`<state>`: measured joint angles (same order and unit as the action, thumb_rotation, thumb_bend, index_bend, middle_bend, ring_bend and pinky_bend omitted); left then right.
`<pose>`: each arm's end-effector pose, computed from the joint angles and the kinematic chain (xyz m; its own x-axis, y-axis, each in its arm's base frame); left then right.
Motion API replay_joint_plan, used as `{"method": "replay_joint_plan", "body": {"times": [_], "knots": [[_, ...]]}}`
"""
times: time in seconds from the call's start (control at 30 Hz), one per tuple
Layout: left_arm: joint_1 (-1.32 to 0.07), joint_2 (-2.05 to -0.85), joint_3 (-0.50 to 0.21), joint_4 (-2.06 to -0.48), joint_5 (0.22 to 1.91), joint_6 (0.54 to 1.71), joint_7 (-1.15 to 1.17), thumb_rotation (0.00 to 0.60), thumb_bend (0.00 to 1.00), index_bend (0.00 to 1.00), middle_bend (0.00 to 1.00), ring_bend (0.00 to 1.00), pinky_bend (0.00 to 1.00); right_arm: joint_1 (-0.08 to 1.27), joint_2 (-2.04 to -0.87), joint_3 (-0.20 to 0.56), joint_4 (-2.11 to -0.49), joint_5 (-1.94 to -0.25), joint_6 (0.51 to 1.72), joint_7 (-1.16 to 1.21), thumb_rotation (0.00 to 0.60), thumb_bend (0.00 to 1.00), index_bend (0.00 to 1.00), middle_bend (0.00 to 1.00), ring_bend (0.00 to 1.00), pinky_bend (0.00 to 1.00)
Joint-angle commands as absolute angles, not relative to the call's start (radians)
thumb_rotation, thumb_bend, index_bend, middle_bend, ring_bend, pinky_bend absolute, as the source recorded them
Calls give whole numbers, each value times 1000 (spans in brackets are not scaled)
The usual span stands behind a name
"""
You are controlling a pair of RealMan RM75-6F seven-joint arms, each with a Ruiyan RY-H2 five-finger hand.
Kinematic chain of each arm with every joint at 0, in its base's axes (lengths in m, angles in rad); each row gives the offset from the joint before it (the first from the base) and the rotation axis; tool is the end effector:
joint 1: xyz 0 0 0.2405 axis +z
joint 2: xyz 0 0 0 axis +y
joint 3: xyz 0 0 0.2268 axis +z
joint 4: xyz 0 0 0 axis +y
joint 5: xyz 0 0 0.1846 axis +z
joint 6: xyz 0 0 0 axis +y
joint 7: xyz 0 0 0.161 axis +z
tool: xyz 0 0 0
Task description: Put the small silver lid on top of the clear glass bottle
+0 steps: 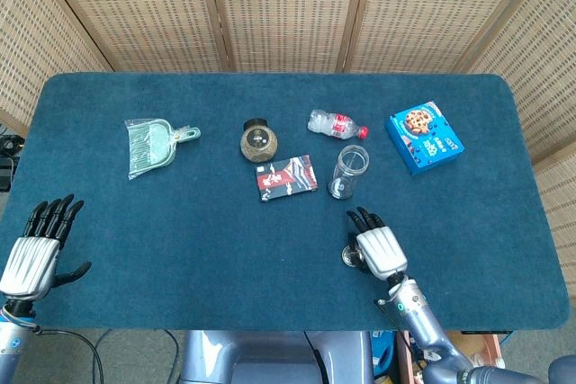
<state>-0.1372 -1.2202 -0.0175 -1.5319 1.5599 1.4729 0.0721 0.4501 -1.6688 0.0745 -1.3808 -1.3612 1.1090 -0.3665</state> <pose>-0.2646 0.2018 0.1364 0.4500 0.0196 0.8928 0.8879 -0.1168 -0.4450 -0.1832 -0.2650 -0.0231 0.4867 -0.2343 0.8415 -0.8541 -0.3297 0.4022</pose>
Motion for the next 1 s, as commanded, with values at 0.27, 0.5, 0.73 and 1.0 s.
{"method": "replay_joint_plan", "body": {"times": [0.27, 0.5, 0.73, 1.0], "knots": [[-137, -1219, -18, -1533, 1562, 1476, 68, 600, 190, 0, 0, 0, 0, 453, -1674, 75, -1382, -1355, 1110, -375, 600, 480, 604, 194, 0, 221], [-136, -1217, -17, -1533, 1563, 1478, 64, 600, 190, 0, 0, 0, 0, 457, -1673, 78, -1388, -1340, 1102, -391, 600, 529, 614, 190, 0, 222], [-136, -1216, -16, -1535, 1565, 1480, 66, 600, 190, 0, 0, 0, 0, 459, -1666, 78, -1401, -1322, 1093, -412, 600, 556, 614, 183, 0, 222], [-137, -1216, -16, -1537, 1566, 1478, 66, 600, 190, 0, 0, 0, 0, 457, -1660, 76, -1412, -1312, 1096, -424, 600, 556, 615, 183, 0, 222]]}}
